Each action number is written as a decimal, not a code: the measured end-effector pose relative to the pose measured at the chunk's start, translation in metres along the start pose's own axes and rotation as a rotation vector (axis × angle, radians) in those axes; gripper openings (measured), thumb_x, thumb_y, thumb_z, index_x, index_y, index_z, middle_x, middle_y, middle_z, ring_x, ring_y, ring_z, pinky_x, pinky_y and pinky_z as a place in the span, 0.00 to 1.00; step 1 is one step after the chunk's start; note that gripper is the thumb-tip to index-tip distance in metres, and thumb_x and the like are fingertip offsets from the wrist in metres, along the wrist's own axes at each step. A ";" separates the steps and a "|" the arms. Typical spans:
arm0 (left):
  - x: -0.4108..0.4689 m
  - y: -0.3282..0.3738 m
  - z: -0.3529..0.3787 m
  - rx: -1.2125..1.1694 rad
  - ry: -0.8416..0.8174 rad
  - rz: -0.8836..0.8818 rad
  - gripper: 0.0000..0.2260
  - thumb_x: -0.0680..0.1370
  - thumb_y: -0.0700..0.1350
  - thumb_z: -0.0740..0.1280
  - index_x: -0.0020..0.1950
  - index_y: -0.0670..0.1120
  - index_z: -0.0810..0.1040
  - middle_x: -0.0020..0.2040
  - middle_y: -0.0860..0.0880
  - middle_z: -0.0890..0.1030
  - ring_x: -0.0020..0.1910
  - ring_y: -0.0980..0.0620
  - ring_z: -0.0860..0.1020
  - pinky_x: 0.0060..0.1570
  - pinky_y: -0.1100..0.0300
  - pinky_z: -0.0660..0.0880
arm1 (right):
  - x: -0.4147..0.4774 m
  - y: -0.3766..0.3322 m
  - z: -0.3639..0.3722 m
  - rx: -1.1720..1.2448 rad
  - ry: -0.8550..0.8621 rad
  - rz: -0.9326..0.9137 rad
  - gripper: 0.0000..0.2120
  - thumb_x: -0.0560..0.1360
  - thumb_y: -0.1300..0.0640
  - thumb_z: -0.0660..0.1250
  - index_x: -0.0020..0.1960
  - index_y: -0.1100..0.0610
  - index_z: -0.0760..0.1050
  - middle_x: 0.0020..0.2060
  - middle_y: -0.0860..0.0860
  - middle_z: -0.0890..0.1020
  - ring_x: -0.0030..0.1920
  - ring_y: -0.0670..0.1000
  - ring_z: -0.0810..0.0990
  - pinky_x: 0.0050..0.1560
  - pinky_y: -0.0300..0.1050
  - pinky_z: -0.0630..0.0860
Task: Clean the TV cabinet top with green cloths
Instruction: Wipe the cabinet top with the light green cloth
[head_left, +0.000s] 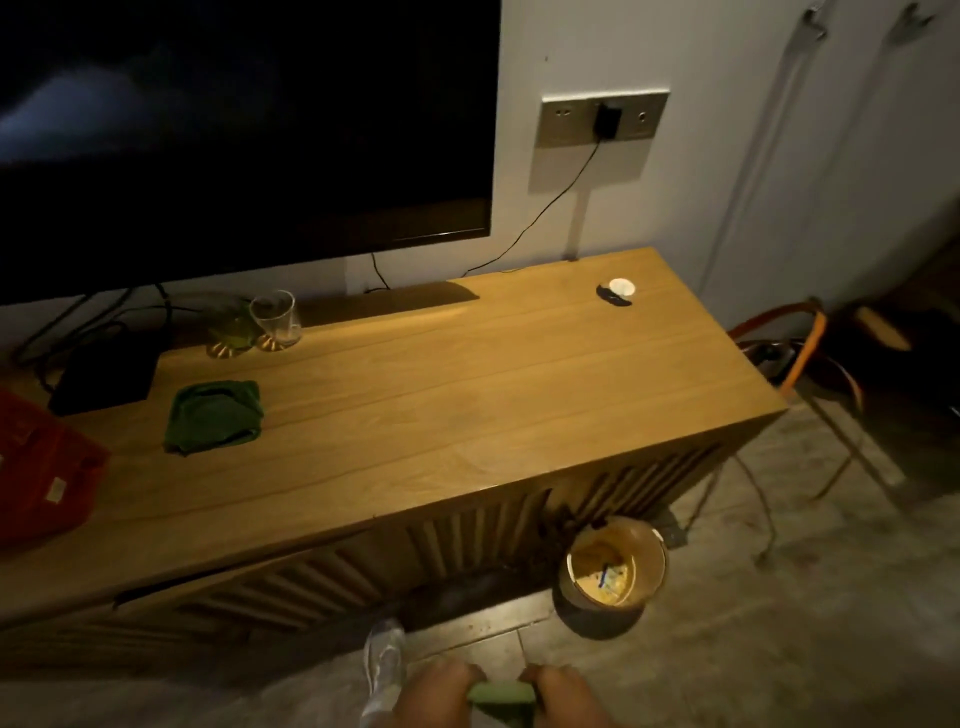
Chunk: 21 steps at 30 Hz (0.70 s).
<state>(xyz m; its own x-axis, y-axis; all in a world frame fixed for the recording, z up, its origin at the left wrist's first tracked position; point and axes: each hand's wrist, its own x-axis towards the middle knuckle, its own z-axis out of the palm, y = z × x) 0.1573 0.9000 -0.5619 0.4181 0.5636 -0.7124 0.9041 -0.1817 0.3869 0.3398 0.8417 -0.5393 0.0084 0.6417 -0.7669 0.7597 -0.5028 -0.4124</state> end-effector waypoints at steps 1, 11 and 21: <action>0.001 0.018 -0.014 0.050 0.031 0.016 0.18 0.78 0.47 0.60 0.67 0.57 0.74 0.70 0.46 0.73 0.68 0.45 0.71 0.69 0.54 0.64 | -0.004 0.005 -0.017 0.022 0.053 -0.014 0.18 0.78 0.52 0.60 0.67 0.49 0.74 0.65 0.51 0.77 0.66 0.52 0.74 0.67 0.43 0.68; 0.080 0.113 -0.202 0.158 0.461 0.260 0.20 0.75 0.41 0.64 0.66 0.54 0.76 0.64 0.47 0.79 0.63 0.44 0.75 0.59 0.51 0.73 | 0.042 -0.033 -0.215 -0.099 0.540 -0.352 0.24 0.73 0.63 0.62 0.67 0.49 0.75 0.61 0.52 0.81 0.62 0.55 0.78 0.64 0.49 0.72; 0.159 0.070 -0.159 0.293 0.346 0.146 0.37 0.77 0.63 0.59 0.80 0.49 0.49 0.80 0.52 0.46 0.79 0.48 0.47 0.75 0.44 0.43 | 0.142 -0.013 -0.219 -0.421 0.293 -0.330 0.32 0.77 0.37 0.56 0.79 0.45 0.56 0.80 0.52 0.52 0.80 0.55 0.46 0.76 0.59 0.40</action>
<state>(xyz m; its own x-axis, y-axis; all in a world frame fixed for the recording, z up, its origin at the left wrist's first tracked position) 0.2731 1.1046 -0.5550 0.5334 0.7414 -0.4073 0.8459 -0.4706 0.2511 0.4739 1.0662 -0.5352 -0.1379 0.8873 -0.4402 0.9440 -0.0168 -0.3297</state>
